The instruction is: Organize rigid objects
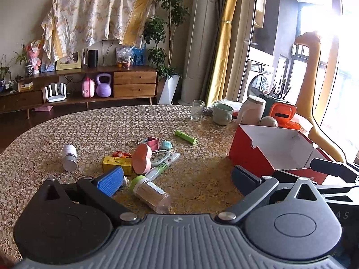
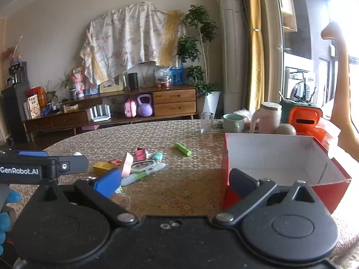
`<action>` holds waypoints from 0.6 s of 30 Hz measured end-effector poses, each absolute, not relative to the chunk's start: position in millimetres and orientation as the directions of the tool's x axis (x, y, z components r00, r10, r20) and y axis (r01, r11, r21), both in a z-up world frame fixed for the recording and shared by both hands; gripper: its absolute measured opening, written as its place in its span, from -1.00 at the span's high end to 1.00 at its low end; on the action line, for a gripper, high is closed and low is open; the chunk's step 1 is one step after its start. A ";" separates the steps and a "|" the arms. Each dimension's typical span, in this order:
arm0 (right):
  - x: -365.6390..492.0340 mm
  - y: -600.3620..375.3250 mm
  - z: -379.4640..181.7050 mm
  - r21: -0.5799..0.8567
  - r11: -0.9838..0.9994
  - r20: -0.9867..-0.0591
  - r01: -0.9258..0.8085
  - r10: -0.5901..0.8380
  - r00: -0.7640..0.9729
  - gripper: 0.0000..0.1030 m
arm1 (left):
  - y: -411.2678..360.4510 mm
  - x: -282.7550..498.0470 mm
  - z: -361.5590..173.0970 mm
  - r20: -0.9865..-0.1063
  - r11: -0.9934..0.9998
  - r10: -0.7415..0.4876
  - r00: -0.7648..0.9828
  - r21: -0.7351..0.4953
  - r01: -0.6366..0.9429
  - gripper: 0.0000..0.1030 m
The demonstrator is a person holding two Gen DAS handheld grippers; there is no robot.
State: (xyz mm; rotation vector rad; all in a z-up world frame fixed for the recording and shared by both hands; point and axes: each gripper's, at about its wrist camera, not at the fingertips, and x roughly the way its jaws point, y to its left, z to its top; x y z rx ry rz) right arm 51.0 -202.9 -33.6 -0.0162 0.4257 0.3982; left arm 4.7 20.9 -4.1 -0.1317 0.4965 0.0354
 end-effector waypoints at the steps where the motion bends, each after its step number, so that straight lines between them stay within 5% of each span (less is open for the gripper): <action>1: 52.9 -200.3 -33.8 0.064 0.920 -0.408 -0.387 0.378 0.831 -0.99 | 23.4 6.9 -4.9 -0.481 0.991 0.001 0.877 -0.119 -0.067 -1.00; 18: 108.0 -145.9 -50.8 0.046 0.827 -0.498 -0.560 0.505 0.705 -0.91 | 110.9 59.4 -30.3 -0.526 0.970 0.161 0.835 -0.073 -0.233 -1.00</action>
